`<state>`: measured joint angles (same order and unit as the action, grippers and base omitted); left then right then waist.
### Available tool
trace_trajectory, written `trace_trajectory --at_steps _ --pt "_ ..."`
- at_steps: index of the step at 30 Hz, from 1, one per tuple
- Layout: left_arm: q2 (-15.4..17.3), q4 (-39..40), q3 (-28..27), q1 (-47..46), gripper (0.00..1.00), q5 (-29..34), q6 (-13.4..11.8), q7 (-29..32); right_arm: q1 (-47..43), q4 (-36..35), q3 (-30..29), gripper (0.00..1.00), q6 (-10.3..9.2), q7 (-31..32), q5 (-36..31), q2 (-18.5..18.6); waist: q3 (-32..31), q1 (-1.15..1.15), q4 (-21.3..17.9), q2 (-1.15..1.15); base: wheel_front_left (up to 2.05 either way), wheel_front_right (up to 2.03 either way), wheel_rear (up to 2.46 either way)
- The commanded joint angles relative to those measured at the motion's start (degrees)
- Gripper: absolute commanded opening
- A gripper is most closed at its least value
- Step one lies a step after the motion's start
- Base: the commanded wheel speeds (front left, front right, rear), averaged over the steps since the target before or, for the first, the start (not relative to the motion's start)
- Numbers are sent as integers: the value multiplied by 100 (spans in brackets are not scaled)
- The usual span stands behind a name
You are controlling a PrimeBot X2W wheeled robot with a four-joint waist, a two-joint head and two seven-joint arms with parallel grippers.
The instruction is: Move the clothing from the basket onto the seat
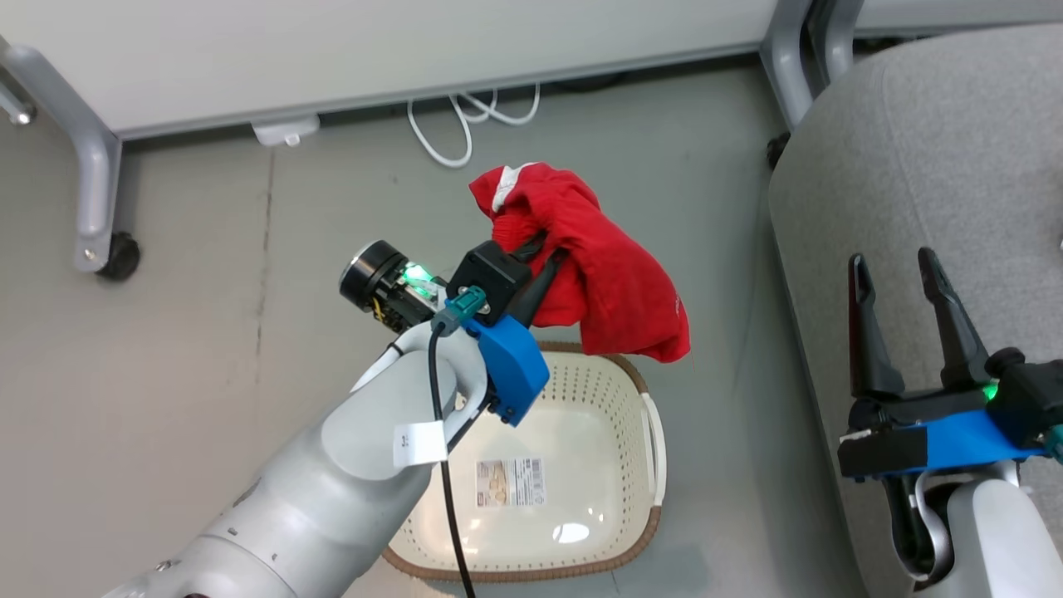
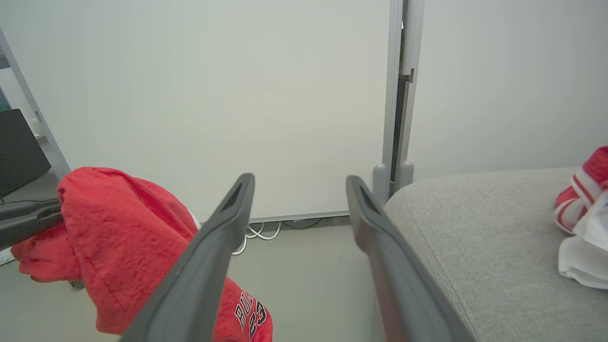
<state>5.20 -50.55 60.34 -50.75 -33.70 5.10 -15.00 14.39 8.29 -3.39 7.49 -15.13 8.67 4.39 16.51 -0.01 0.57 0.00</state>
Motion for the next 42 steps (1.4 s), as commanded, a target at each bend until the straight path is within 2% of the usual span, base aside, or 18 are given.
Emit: trace_trajectory --at_steps 1,14,31,42 --pt "10 125 -87 91 0 70 -7 -24 -125 15 -5 100 1 -3 -38 -6 -249 1 44 0 0 0 0" --pt "63 971 -675 467 0 385 -37 -24 -616 115 -34 100 1 -3 -2 -96 -969 1 82 0 0 0 0" --pt "91 1270 -681 704 0 446 -49 -20 -914 130 -34 100 1 -3 24 -144 -1301 1 120 0 0 0 0" --pt "95 1282 -640 640 0 427 -58 -21 -759 17 853 100 1 -3 11 -143 -1275 1 146 0 0 0 0"
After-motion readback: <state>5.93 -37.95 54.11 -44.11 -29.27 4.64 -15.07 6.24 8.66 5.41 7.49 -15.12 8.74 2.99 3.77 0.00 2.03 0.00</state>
